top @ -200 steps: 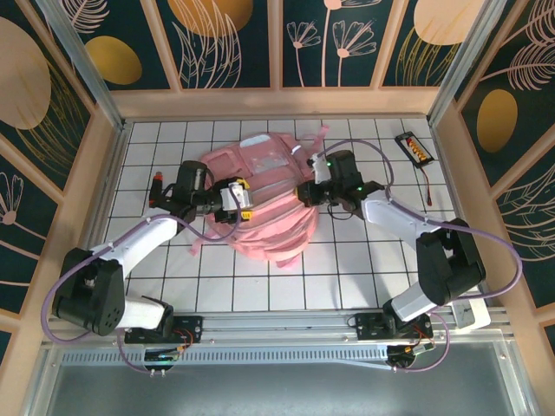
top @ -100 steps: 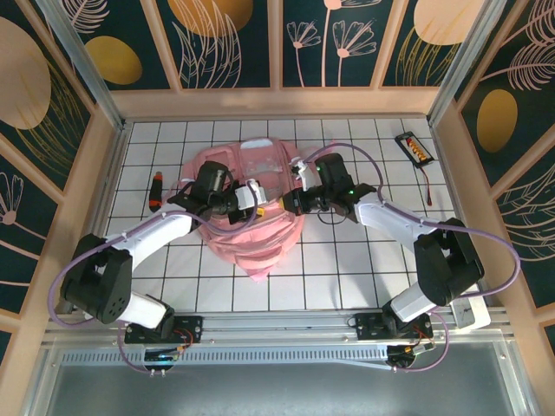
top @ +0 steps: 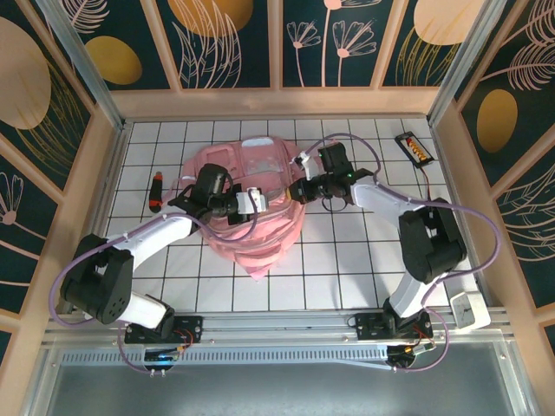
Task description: Pack the student bag
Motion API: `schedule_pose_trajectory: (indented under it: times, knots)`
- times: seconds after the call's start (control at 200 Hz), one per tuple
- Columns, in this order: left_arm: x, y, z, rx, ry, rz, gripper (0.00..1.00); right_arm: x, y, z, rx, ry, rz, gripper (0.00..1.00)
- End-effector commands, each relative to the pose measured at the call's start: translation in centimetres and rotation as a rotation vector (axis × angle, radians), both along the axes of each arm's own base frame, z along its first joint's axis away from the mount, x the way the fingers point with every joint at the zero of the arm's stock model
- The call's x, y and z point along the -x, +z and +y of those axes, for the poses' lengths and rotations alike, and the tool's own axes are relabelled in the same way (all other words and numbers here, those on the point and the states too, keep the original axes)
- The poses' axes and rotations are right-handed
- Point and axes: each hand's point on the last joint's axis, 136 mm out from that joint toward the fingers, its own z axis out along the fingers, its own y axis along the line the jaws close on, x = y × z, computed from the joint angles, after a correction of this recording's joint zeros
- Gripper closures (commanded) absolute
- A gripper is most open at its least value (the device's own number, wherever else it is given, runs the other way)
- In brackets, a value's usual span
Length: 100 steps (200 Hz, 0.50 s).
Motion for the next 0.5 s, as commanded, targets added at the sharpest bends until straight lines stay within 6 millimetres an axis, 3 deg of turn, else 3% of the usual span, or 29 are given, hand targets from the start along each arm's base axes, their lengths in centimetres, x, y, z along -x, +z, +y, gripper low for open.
schedule_pose_trajectory:
  times: [0.0, 0.145, 0.225, 0.385, 0.495]
  knots:
    - [4.2, 0.4, -0.3, 0.018, -0.224, -0.038, 1.00, -7.7, 0.1, -3.6, 0.042, -0.234, -0.113, 1.00]
    - [6.0, 0.6, -0.7, 0.046, -0.343, -0.081, 1.00, -8.4, 0.4, -0.5, -0.095, -0.145, -0.075, 1.00]
    - [6.5, 0.4, -0.7, 0.015, -0.375, -0.099, 1.00, -8.3, 0.8, 0.2, -0.145, -0.105, -0.077, 1.00]
    - [6.7, 0.7, -0.7, 0.019, -0.385, -0.122, 1.00, -9.4, -0.4, -2.8, -0.066, -0.181, -0.063, 0.99]
    - [6.4, 0.3, -0.8, 0.019, -0.372, -0.124, 1.00, -8.8, 0.4, -4.8, -0.074, -0.222, -0.073, 0.92]
